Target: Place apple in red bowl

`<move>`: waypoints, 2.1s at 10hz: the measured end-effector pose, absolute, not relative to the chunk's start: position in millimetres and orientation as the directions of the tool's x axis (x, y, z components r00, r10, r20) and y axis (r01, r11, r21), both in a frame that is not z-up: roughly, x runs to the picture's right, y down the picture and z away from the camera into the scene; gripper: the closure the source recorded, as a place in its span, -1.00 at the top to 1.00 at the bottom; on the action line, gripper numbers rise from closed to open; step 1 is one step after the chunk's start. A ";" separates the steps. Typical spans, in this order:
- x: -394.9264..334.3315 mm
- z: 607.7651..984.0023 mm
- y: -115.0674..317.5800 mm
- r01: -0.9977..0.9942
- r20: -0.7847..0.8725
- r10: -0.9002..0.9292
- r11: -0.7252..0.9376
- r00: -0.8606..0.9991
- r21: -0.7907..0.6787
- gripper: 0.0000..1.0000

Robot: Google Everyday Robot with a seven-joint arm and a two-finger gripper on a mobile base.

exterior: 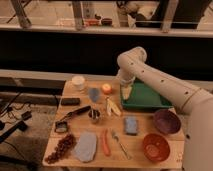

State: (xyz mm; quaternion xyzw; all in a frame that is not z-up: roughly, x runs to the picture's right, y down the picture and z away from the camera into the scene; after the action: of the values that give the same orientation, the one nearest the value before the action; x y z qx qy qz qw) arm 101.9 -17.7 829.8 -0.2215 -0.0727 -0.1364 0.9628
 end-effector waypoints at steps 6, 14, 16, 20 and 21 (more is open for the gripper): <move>62.0 853.9 -32.9 0.363 0.275 -0.273 0.855 0.922 -0.370 0.60; 12.1 889.7 -35.5 0.404 0.396 -0.255 0.842 0.882 -0.358 0.60; 7.5 897.6 -39.3 0.407 0.407 -0.255 0.845 0.877 -0.347 0.60; 6.1 923.9 -48.7 0.398 0.416 -0.244 0.854 0.876 -0.337 0.60; 7.1 927.3 -48.5 0.395 0.415 -0.242 0.854 0.877 -0.338 0.60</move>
State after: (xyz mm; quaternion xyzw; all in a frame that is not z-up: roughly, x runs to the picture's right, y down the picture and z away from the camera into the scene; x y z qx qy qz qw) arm 7.1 -48.5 927.3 -0.2111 -0.1817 -0.1683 0.9456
